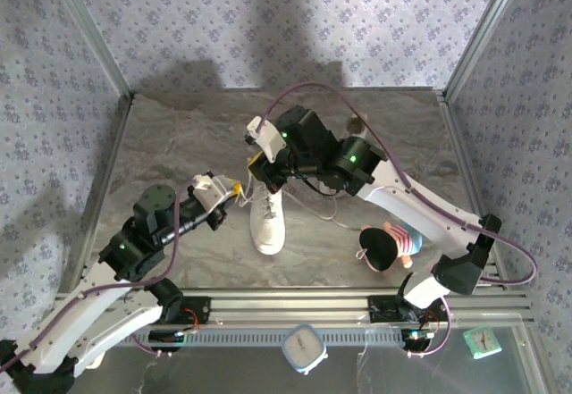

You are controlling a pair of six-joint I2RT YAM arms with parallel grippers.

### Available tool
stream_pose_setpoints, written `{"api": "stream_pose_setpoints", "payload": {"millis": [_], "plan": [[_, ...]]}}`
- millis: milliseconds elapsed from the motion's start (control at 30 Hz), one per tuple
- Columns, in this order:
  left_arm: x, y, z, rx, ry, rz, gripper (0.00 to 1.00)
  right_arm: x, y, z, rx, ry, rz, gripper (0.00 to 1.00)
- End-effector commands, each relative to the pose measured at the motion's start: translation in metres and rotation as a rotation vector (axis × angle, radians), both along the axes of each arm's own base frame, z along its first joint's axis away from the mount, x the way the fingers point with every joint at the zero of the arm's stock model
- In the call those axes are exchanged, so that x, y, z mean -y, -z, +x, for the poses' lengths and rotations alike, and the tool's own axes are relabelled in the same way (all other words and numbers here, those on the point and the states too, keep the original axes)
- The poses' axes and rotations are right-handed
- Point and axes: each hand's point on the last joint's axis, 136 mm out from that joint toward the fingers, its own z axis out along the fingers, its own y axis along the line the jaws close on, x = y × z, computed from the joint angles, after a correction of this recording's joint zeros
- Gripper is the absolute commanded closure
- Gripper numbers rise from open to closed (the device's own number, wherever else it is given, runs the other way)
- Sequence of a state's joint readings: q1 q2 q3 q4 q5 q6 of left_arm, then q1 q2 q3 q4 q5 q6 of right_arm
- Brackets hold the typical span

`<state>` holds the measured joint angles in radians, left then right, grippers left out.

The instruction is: Tie the shoes

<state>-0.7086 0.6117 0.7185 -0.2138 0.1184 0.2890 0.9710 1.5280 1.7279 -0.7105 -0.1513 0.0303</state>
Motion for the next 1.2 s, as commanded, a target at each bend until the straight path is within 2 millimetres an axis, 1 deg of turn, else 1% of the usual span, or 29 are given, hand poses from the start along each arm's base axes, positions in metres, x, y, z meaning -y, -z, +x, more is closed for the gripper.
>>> {"api": "stream_pose_setpoints", "payload": {"millis": [0, 200, 233, 367, 467, 600, 700, 800, 967, 1067, 1167], "plan": [[-0.001, -0.018, 0.001, 0.091, 0.009, 0.033, 1.0, 0.005, -0.009, -0.014, 0.016, -0.048, 0.039, 1.0], [0.002, -0.021, 0.001, 0.11, 0.027, 0.026, 1.0, 0.01, 0.001, -0.023, 0.024, -0.072, 0.06, 1.0], [0.002, -0.021, 0.001, 0.123, 0.03, 0.03, 1.0, 0.009, -0.003, -0.022, 0.038, -0.072, 0.079, 1.0], [0.007, -0.033, 0.001, 0.2, 0.068, -0.033, 1.0, 0.012, 0.0, -0.026, 0.028, -0.084, 0.084, 1.0], [0.014, -0.035, 0.0, 0.285, 0.114, -0.033, 1.0, 0.012, 0.0, -0.029, 0.02, -0.09, 0.092, 1.0], [0.017, -0.031, 0.014, 0.3, 0.096, -0.02, 1.0, 0.013, 0.001, -0.033, 0.012, -0.106, 0.097, 1.0], [0.022, -0.025, 0.015, 0.363, 0.142, -0.013, 1.0, 0.015, 0.003, -0.035, 0.011, -0.102, 0.097, 1.0], [0.022, -0.029, 0.021, 0.373, 0.148, -0.07, 1.0, 0.017, 0.003, -0.036, 0.008, -0.099, 0.102, 1.0], [0.022, -0.029, 0.036, 0.375, 0.122, -0.114, 1.0, 0.017, 0.002, -0.04, 0.005, -0.111, 0.111, 1.0], [0.019, -0.034, 0.043, 0.388, 0.105, -0.152, 1.0, 0.016, 0.003, -0.041, 0.0, -0.116, 0.109, 1.0], [0.02, -0.04, 0.046, 0.388, 0.111, -0.191, 1.0, 0.016, 0.004, -0.042, -0.001, -0.118, 0.109, 1.0]]}}
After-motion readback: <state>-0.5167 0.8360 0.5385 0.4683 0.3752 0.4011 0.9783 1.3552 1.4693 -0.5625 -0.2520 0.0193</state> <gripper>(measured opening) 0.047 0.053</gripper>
